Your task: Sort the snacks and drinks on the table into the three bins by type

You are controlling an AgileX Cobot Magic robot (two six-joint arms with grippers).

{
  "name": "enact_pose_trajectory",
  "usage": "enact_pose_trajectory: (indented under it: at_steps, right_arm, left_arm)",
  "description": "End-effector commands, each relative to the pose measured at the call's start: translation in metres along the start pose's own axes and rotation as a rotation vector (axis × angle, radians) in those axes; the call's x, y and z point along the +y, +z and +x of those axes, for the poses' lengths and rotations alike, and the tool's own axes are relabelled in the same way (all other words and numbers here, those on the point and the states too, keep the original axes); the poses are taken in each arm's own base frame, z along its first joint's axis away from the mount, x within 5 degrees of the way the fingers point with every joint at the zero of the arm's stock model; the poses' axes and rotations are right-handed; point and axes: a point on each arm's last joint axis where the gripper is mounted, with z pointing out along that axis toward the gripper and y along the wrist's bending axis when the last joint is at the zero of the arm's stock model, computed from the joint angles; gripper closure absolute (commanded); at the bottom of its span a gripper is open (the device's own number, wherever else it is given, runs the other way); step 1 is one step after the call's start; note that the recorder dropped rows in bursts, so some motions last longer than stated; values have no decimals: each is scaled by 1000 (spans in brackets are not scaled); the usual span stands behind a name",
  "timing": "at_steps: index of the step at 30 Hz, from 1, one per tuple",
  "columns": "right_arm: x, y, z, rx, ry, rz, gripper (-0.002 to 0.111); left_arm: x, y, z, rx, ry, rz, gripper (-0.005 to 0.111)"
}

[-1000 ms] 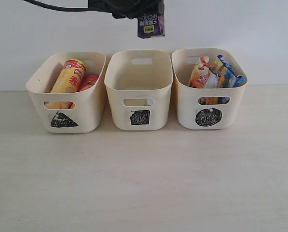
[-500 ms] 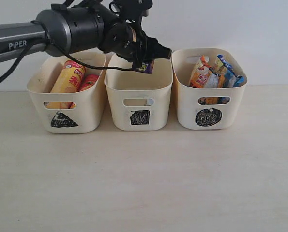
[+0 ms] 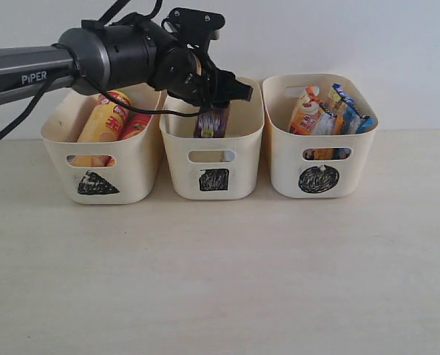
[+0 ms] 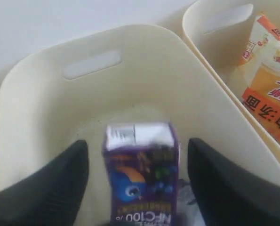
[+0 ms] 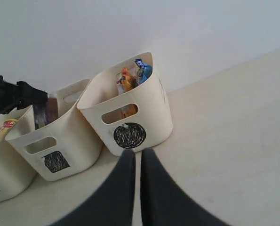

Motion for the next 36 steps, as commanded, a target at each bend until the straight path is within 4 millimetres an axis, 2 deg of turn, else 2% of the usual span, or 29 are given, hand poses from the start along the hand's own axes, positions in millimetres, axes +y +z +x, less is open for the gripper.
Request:
enact_pose_trajectory:
  at_steps: [1,5,7,10,11,16,23,25,30,34,36]
  right_arm:
    - [0,0,-1,-8,-10,-2,108]
    - [0,0,-1,-8,-10,-2,108]
    - [0,0,-1,-8,-10,-2,108]
    - [0,0,-1,-8,-10,-2,108]
    - [0,0,-1,-8,-10,-2,108]
    - [0,0,-1,-18,-3,1,108]
    - [0,0,-2,-20,-64,4,108]
    - [0,0,-1,-14,-103,3,108]
    - [-2,-1,-5,-56,-214,22,108]
    - [-1,-1,-5,-54,-214,21,108]
    - [-1,-1,-5,-54,-214,21,108]
  left_arm:
    - [7,-15,-9,32,-43,-32,47]
    - [13,-29,-12,85,-108,-73,55]
    - [16,-37,-14,113,-136,-94,68]
    - [20,-53,-20,139,-162,-120,97]
    - [21,-58,-22,144,-165,-126,103]
    - [26,-95,-37,129,-200,-120,103]
    - [36,-170,-56,26,-251,-77,103]
    - [37,-189,-56,5,-268,-57,103]
    - [47,-253,-56,-110,-326,-21,103]
    - [55,-310,-51,-239,-373,23,103]
    - [58,-332,-44,-284,-396,42,103]
